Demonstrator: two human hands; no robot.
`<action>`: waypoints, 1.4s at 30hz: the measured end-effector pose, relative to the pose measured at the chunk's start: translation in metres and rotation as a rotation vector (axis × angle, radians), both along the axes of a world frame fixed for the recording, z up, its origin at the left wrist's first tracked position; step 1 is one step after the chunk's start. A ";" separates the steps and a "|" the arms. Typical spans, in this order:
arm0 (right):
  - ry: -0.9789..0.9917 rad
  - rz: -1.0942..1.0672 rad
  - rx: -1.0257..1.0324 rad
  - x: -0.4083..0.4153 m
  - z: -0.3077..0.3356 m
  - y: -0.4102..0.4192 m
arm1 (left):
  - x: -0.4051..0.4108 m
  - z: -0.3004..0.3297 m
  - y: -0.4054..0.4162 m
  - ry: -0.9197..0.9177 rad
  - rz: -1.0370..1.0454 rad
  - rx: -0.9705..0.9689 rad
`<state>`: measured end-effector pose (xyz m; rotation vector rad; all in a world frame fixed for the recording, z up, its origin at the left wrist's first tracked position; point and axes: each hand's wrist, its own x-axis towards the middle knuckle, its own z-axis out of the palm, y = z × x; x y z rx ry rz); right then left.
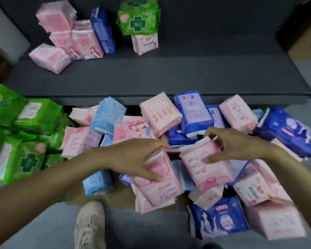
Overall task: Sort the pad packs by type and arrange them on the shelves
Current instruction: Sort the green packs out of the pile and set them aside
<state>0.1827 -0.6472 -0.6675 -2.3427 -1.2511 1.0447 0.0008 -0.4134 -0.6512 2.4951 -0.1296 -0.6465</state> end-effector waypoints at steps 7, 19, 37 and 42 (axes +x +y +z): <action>-0.113 -0.359 -0.044 -0.013 -0.010 -0.013 | 0.001 -0.039 -0.027 -0.202 -0.235 0.130; -0.491 -0.208 0.396 -0.026 -0.001 0.017 | 0.003 -0.060 -0.013 -0.600 -0.308 0.298; -0.683 -0.230 0.480 0.077 0.034 0.271 | 0.113 -0.014 0.267 -0.722 0.529 0.303; -0.670 -0.383 0.407 0.129 0.034 0.337 | 0.180 -0.004 0.306 -0.588 0.804 -0.045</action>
